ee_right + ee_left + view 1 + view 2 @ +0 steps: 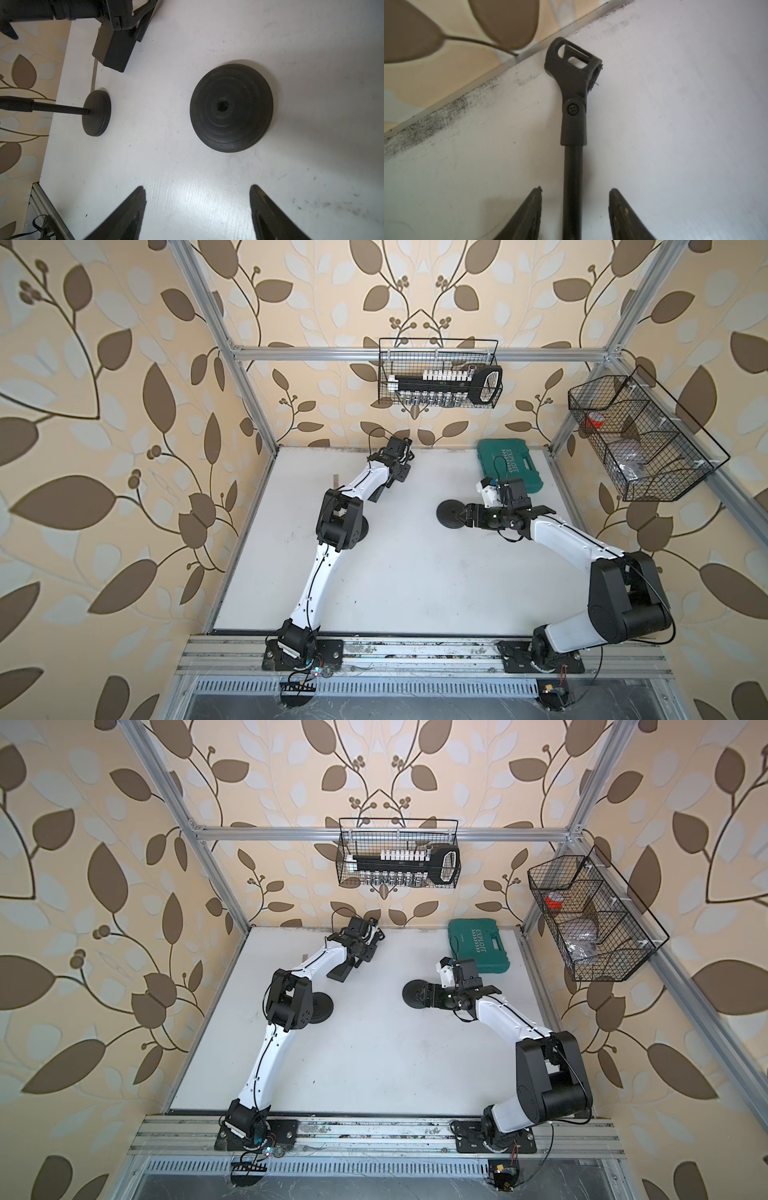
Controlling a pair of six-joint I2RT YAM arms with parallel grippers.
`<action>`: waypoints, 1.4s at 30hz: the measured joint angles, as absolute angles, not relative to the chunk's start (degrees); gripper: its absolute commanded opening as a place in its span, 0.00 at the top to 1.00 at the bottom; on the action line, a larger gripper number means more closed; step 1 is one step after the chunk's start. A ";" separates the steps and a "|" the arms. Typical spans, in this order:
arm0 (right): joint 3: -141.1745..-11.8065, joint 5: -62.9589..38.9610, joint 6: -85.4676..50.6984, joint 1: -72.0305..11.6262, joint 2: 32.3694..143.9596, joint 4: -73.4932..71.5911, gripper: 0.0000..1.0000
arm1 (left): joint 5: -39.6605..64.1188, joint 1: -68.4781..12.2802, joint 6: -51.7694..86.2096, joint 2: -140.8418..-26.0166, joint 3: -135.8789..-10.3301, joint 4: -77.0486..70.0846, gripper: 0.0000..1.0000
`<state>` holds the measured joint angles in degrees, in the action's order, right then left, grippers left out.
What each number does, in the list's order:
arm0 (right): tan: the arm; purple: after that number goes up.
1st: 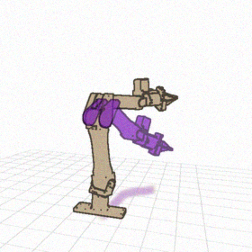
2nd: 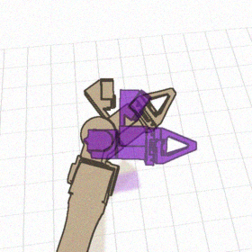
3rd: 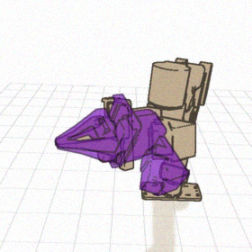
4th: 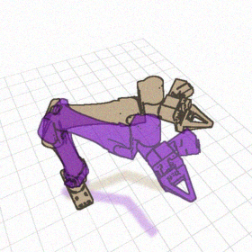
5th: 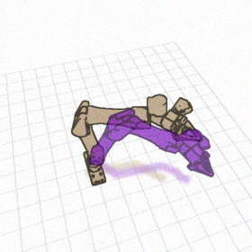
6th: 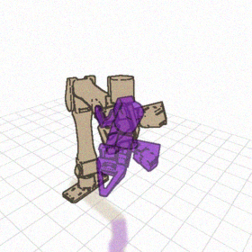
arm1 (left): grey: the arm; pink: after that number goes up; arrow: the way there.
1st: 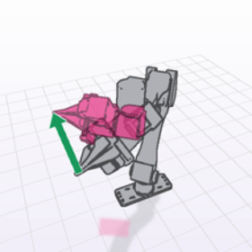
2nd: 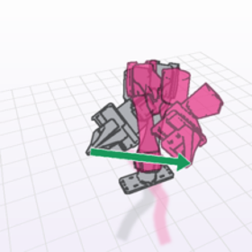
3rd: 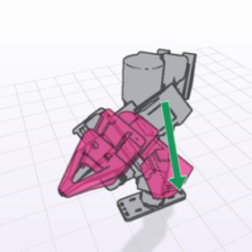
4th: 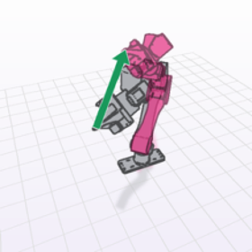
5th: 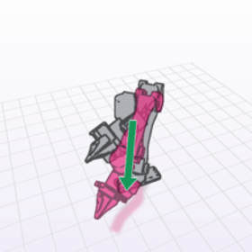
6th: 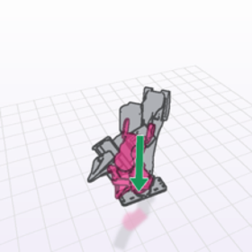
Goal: Assemble a microphone stand
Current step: Pick up the microphone stand pole from the center of the board.
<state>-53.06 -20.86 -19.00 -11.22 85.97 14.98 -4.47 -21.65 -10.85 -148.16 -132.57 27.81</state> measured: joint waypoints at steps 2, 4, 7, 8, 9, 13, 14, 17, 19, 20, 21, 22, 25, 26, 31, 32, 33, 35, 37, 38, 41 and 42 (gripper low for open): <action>-53.06 -20.53 -19.00 -11.22 85.78 15.09 0.21 | -4.25 -21.63 -10.87 -148.20 -132.57 27.83 0.54; -53.06 -20.32 -19.00 -11.22 85.67 15.14 0.21 | -3.53 -21.30 -10.85 -148.38 -132.57 27.83 0.55; -53.06 -20.08 -19.00 -11.22 85.62 15.14 0.21 | -2.74 -21.17 -10.72 -148.79 -132.57 27.90 0.55; -53.06 -20.03 -19.00 -11.22 85.62 15.14 0.21 | -2.33 -21.12 -10.68 -148.94 -132.57 27.99 0.55; -53.06 -19.94 -19.00 -11.22 85.62 15.14 0.21 | -1.89 -20.97 -10.57 -149.05 -132.57 28.01 0.56; -53.10 -19.90 -19.00 -11.22 85.62 15.09 0.22 | -0.84 -20.95 -10.55 -149.73 -132.90 27.90 0.58; -53.10 -19.90 -19.00 -11.22 85.62 15.07 0.22 | -0.40 -20.93 -10.55 -149.82 -133.01 27.94 0.59; -53.32 -19.90 -19.00 -11.22 85.65 14.96 0.22 | 0.32 -20.95 -10.48 -150.67 -134.10 28.05 0.63; -53.60 -19.90 -18.98 -11.22 85.69 14.85 0.22 | 0.89 -20.95 -10.57 -151.39 -135.02 28.45 0.66; -53.74 -19.90 -18.96 -11.22 85.69 14.81 0.22 | 1.15 -20.95 -10.48 -151.63 -135.31 28.49 0.68; -53.89 -19.90 -18.85 -11.22 85.71 14.79 0.22 | 1.26 -20.95 -10.50 -151.79 -135.35 28.64 0.70; -54.00 -19.88 -18.70 -11.22 85.73 14.81 0.22 | 1.48 -20.95 -10.57 -151.94 -135.37 28.91 0.72; -54.13 -19.42 -18.17 -11.22 85.73 14.81 0.22 | 1.69 -20.95 -10.63 -152.16 -135.96 29.43 0.74; -54.13 -19.18 -18.00 -11.22 85.73 14.83 0.22 | 1.76 -20.95 -10.70 -152.27 -136.20 29.63 0.74; -54.13 -17.80 -17.08 -11.22 85.73 14.98 0.22 | 2.20 -20.95 -10.52 -152.55 -137.12 30.87 0.82; -54.13 -17.50 -16.86 -11.20 85.73 15.05 0.22 | 2.48 -20.95 -10.59 -152.55 -137.19 31.11 0.86; -54.13 -17.21 -16.73 -11.18 85.73 15.07 0.22 | 2.52 -20.95 -10.59 -152.55 -137.29 31.42 0.90; -54.13 -16.53 -16.40 -11.11 85.73 15.14 0.22 | 2.70 -20.95 -10.90 -152.55 -137.38 31.68 0.95; -54.13 -15.51 -15.99 -11.05 85.73 15.35 0.22 | 3.18 -20.93 -11.00 -152.55 -137.36 31.68 1.00; -54.17 -15.00 -15.84 -10.98 85.78 15.51 0.21 | 3.60 -20.91 -10.98 -152.53 -137.23 31.55 1.00; -55.05 -13.02 -15.11 -10.66 86.72 16.34 0.21 | 5.87 -20.71 -10.72 -150.52 -133.16 28.69 1.00; -55.51 -12.38 -14.92 -10.46 87.35 16.58 0.20 | 6.92 -20.69 -10.57 -149.27 -130.96 27.86 1.00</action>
<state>-55.51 -12.38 -14.92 -10.46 87.35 16.58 6.92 -20.69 -10.57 -149.27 -130.96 27.86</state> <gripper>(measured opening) 0.794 0.161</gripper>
